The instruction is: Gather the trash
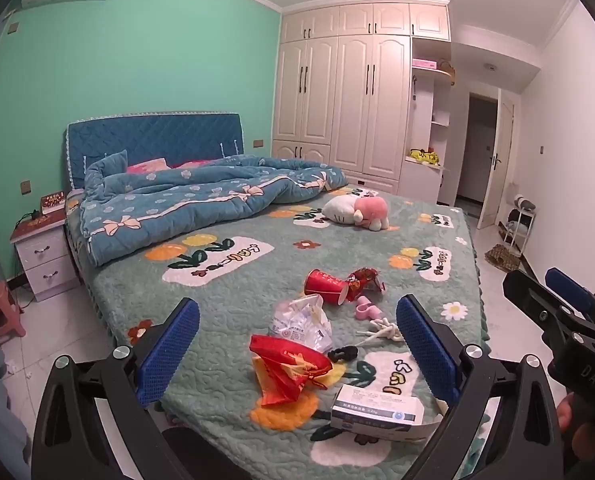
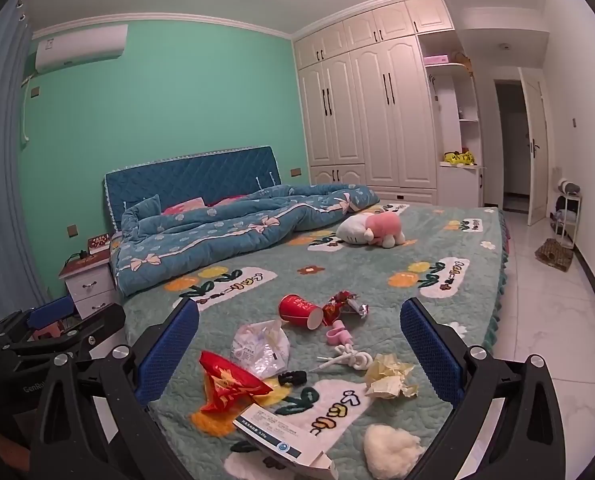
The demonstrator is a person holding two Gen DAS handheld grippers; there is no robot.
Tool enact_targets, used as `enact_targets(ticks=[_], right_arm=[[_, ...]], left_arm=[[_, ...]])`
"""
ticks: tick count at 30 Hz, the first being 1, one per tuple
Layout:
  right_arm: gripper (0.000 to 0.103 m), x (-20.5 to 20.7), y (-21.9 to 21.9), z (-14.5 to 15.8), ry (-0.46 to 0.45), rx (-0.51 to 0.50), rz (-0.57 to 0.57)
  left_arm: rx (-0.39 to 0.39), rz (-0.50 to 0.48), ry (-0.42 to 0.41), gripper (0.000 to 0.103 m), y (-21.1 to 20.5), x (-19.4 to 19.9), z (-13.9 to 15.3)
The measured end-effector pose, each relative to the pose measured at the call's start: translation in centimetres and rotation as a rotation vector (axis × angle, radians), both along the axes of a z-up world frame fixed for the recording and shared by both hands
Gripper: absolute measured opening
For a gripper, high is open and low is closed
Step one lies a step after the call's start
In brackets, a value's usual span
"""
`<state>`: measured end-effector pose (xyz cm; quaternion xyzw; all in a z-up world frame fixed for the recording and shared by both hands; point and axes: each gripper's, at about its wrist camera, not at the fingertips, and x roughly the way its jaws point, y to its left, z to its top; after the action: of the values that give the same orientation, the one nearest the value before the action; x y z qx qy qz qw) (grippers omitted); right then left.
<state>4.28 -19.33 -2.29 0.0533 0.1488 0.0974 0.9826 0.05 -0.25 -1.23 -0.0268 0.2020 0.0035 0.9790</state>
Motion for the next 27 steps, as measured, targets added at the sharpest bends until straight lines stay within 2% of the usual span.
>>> enact_targets(ticks=[27], right_arm=[[0.099, 0.37, 0.28, -0.36, 0.01, -0.004, 0.003]], left_arm=[[-0.002, 0.005, 0.008, 0.097, 0.06, 0.11, -0.06]])
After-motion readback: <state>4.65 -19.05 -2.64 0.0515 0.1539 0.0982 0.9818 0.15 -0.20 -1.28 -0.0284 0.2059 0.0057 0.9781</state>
